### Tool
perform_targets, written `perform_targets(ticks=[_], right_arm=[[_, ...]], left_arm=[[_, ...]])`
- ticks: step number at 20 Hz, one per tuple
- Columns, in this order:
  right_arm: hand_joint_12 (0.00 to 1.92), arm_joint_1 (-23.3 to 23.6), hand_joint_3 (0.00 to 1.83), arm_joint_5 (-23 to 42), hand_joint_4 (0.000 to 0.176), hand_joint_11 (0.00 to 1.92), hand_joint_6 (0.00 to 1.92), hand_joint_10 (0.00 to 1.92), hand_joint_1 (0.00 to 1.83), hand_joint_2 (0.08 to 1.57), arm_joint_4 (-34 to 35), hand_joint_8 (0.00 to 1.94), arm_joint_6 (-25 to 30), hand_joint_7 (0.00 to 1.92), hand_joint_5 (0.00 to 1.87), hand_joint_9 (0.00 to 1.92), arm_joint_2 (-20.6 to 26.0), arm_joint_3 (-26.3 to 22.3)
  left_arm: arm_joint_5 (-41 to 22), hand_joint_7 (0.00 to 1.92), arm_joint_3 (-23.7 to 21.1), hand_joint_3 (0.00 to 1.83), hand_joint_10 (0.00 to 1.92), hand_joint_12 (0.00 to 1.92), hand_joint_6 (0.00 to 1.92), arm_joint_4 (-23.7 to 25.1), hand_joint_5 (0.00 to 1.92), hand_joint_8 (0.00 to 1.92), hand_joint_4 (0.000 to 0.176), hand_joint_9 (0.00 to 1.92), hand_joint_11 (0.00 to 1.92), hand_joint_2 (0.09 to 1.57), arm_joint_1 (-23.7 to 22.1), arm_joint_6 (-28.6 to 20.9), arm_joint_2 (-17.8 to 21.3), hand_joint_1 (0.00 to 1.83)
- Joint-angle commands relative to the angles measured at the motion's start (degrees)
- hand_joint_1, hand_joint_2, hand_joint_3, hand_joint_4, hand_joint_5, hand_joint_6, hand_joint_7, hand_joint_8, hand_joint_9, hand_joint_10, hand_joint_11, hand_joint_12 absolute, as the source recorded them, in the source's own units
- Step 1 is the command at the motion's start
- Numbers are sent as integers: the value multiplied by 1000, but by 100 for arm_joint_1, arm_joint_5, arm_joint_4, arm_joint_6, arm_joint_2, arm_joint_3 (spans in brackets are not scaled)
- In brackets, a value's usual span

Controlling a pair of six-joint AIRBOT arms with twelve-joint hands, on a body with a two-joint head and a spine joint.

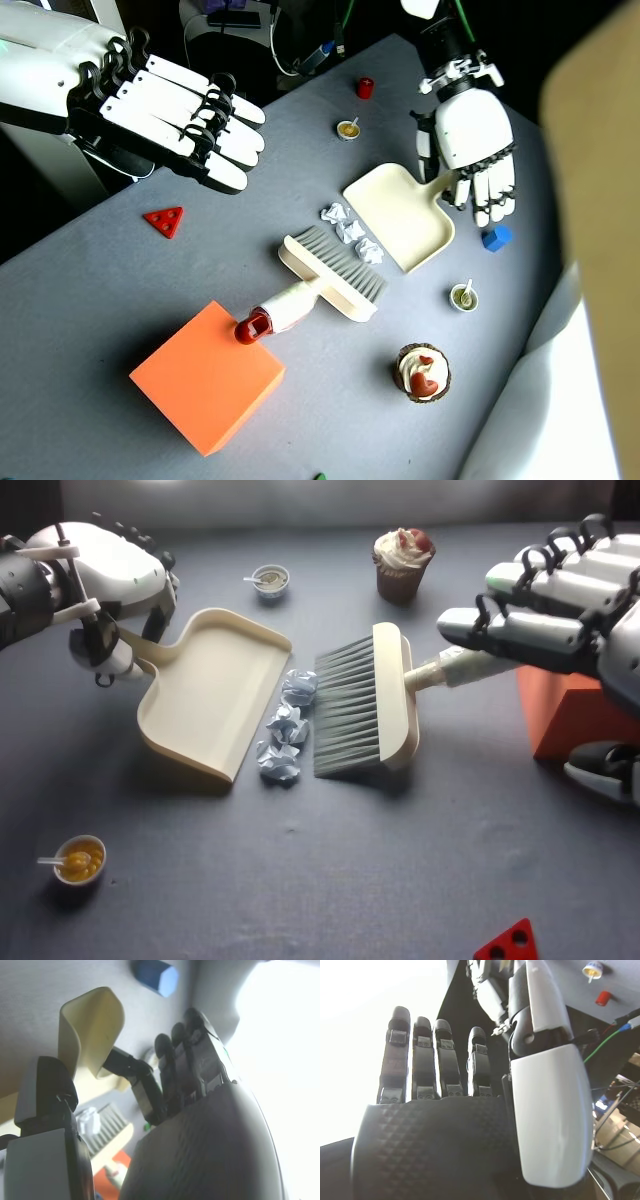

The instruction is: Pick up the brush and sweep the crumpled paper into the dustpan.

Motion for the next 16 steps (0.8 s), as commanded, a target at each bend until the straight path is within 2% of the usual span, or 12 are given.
perform_targets(ticks=[1,5,6,8,9,13,16], right_arm=[[34,39,4,-915,0,274,10,6,1025,1087,-227,8,-77,189,188,198,-5,-32],[9,-149,2,-1405,0,220,4,0,1035,1088,-222,0,-272,152,166,158,-251,-65],[10,-216,0,-1682,0,225,3,2,1090,1004,-221,2,-553,172,184,168,-373,-43],[1,-296,0,-2033,0,205,2,0,1113,944,-193,0,-857,154,185,153,-559,27],[0,-335,0,-2253,0,193,0,3,1087,981,-109,0,-1012,154,164,159,-768,111],[15,-434,0,-2729,0,227,12,3,1101,957,220,5,-1516,177,211,158,-1303,304],[11,-587,0,-3088,0,220,7,9,1131,968,219,9,-1624,184,205,181,-1745,537]], left_arm=[[533,368,22,0,1,41,1044,52,939,5,0,270,275,1141,-19,42,86,1079],[544,331,85,1,1,27,1094,-35,908,2,0,248,247,1156,-35,42,95,1058],[530,334,95,0,1,25,1079,-35,916,1,0,241,245,1153,-58,43,98,1077],[528,347,86,0,4,29,1073,-34,921,3,0,260,256,1150,-69,43,118,1063],[517,329,60,1,2,20,1083,-31,914,2,0,240,236,1153,-62,43,154,1074],[579,353,-4,0,3,25,1061,-95,928,4,3,261,250,1147,-34,42,196,1064],[608,351,1,1,0,20,1069,-134,923,0,0,253,243,1148,-44,42,196,1077]])
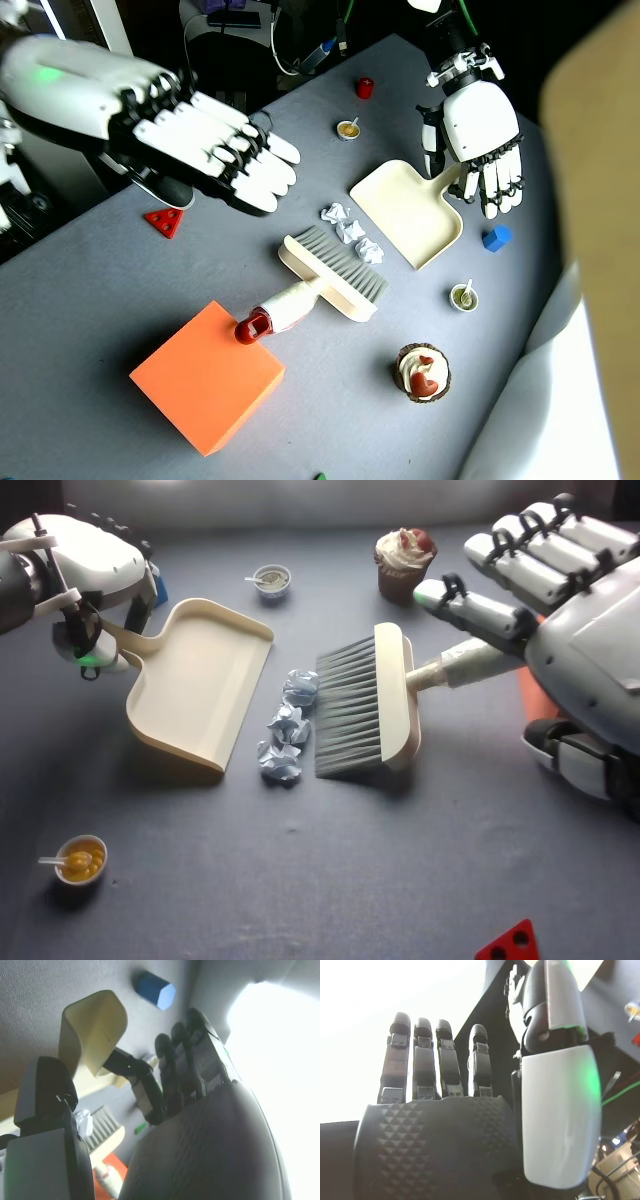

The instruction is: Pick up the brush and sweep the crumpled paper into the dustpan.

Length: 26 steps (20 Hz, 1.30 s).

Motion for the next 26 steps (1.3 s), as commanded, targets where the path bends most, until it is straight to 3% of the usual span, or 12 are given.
perform_targets(ticks=[1,11,17,26], right_arm=[[18,4,0,-669,0,237,12,15,1149,963,-428,14,-59,205,222,201,-45,38],[7,-86,6,-1095,0,216,6,0,1176,995,-513,3,-83,190,217,183,-1287,1018],[3,-314,0,-1504,0,122,0,0,1183,965,-443,0,93,82,75,97,-2066,1707],[19,-547,0,-2025,0,153,2,10,1196,943,-538,4,320,22,24,53,-2863,2583]], left_arm=[[493,354,22,0,0,18,1061,77,928,1,0,250,241,1146,-41,40,65,1078],[570,335,-44,1,1,9,1104,-76,900,0,0,247,223,1160,76,28,95,1065],[621,353,-48,1,1,12,1057,-38,931,1,0,274,233,1144,156,-71,128,1078],[590,338,-48,1,0,10,1093,36,908,1,0,248,229,1156,85,-83,137,1063]])
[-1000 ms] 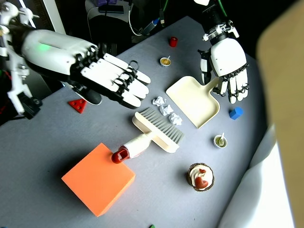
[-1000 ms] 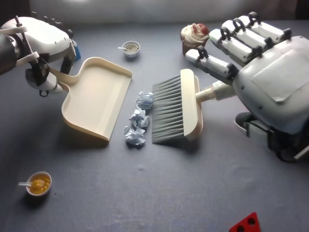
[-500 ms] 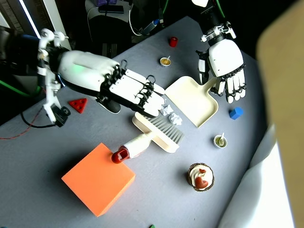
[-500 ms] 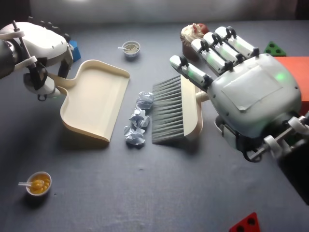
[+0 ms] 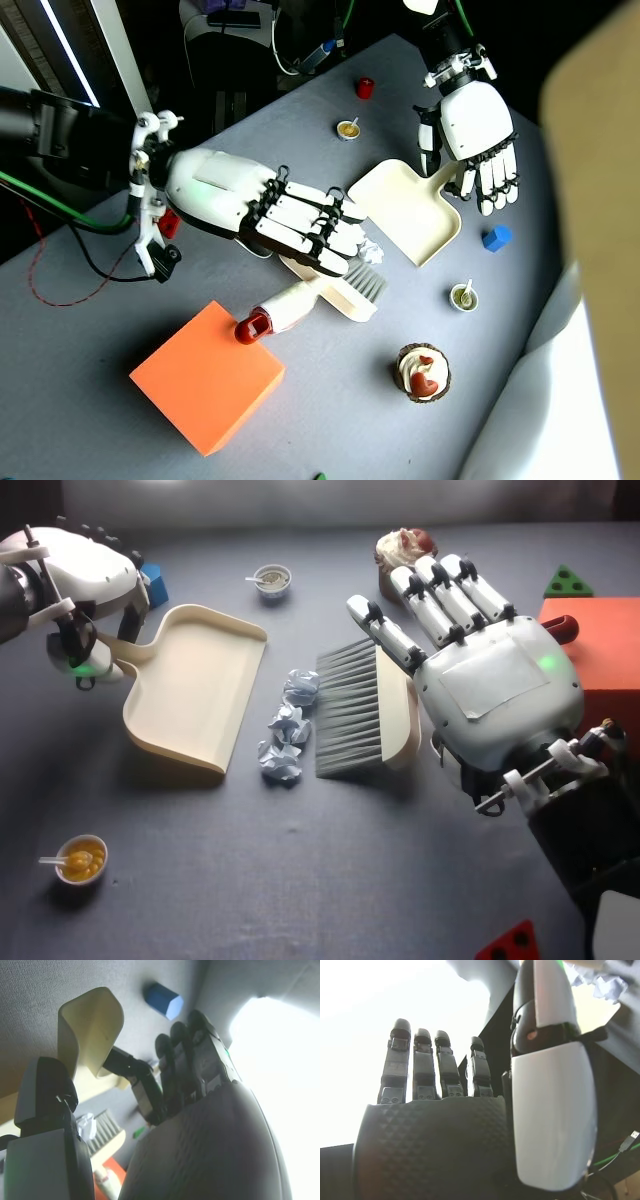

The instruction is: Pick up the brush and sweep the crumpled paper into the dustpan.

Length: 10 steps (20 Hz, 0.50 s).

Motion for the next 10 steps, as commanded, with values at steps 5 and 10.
perform_targets(ticks=[5,10], right_arm=[[12,-41,1,-884,0,112,4,8,1203,958,-501,6,-22,40,35,65,-230,439],[2,-114,0,-968,0,73,3,2,1251,935,-335,3,-21,44,48,58,-418,757]], left_arm=[[471,354,17,0,2,12,1077,127,918,2,0,266,235,1151,-53,-3,81,1067],[421,333,26,1,5,7,1129,148,885,5,27,245,226,1168,-51,-2,89,1037]])
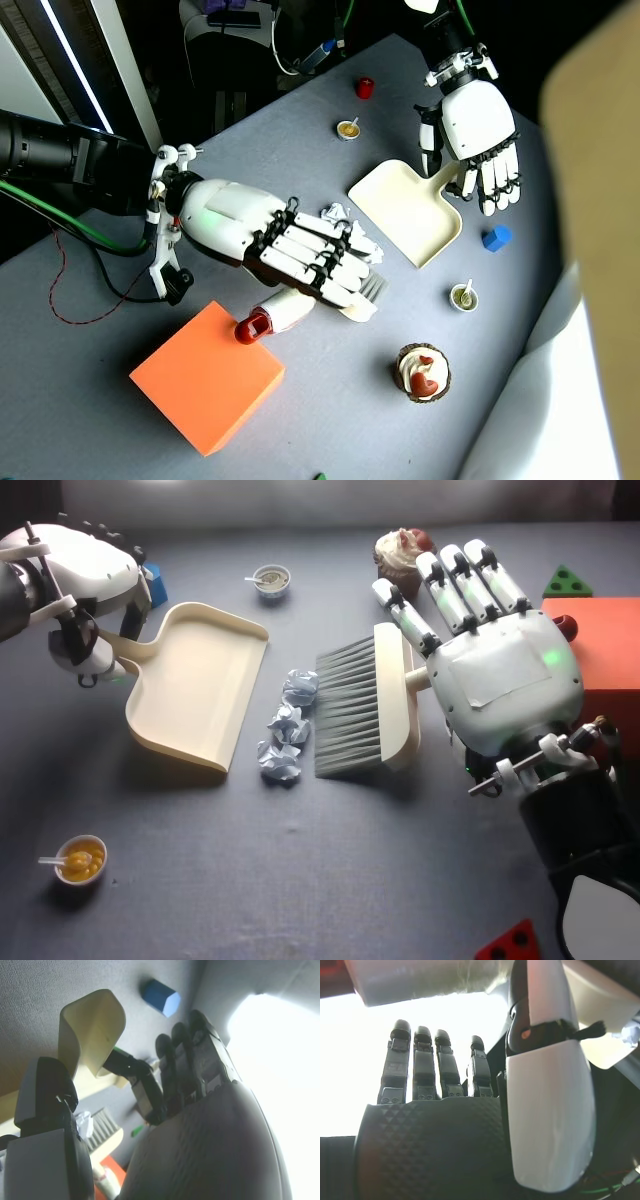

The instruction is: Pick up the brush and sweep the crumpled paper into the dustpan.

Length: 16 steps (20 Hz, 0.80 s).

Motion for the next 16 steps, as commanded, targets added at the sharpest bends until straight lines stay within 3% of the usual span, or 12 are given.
perform_targets(ticks=[1,6,7,8,16], right_arm=[[2,-1,0,-560,0,70,6,8,1248,929,-418,6,-20,54,58,74,-12,74],[4,-57,6,-561,0,11,4,1,1285,963,-405,4,-20,44,61,65,-208,473],[5,-58,8,-561,0,12,5,0,1279,972,-401,3,-11,44,64,61,-266,588],[0,-58,12,-561,0,2,7,0,1287,983,-400,4,7,47,72,58,-297,666],[22,-42,9,-502,0,54,3,5,1292,1006,-326,0,158,41,72,75,-504,1172]], left_arm=[[429,352,17,0,6,14,1093,140,909,7,2,260,242,1157,-38,-1,90,1056],[445,333,12,0,1,6,1117,134,894,3,0,239,219,1164,-53,-2,77,1058],[447,338,24,0,2,8,1110,135,898,3,10,245,223,1162,-38,1,77,1050],[451,327,29,0,1,4,1108,137,898,1,0,238,210,1161,-33,1,77,1061],[473,327,34,2,2,1,1121,150,889,3,0,239,189,1165,-32,-3,40,1072]])
